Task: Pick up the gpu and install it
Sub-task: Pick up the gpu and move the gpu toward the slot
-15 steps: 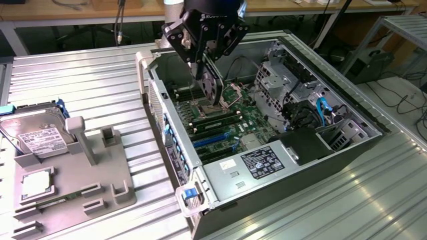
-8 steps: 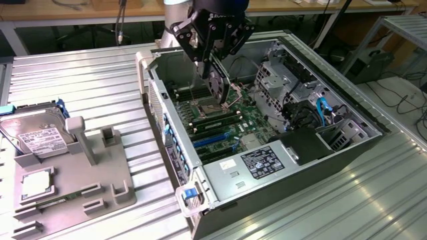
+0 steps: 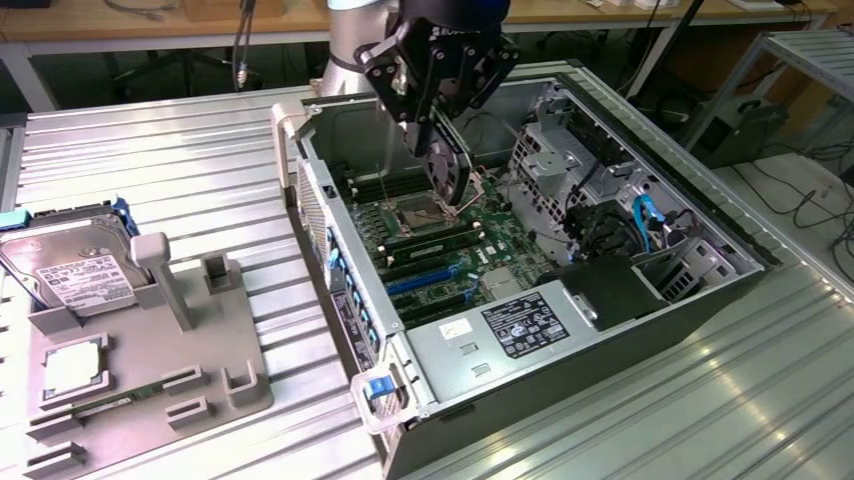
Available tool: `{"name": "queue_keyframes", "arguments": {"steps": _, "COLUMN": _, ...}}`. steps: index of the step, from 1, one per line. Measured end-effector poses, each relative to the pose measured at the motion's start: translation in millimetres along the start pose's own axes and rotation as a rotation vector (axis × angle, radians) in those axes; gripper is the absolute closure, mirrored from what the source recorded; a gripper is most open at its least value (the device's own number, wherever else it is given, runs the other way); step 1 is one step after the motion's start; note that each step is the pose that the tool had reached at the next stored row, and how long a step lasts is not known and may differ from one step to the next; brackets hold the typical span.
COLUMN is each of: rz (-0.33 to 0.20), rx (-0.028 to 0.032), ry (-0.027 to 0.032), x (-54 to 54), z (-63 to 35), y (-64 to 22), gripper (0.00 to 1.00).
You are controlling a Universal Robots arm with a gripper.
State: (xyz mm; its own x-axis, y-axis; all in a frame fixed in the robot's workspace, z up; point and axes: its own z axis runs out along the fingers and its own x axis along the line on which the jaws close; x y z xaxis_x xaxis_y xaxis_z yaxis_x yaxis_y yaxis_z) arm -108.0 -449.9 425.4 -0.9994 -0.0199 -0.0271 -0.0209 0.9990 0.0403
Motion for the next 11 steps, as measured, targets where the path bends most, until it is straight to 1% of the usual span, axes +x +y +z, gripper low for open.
{"name": "queue_keyframes", "arguments": {"steps": 11, "rz": 0.000, "rx": 0.0000, "ry": -0.0006, "x": -15.0, "z": 0.9, "y": -0.3, "gripper": 0.72}}
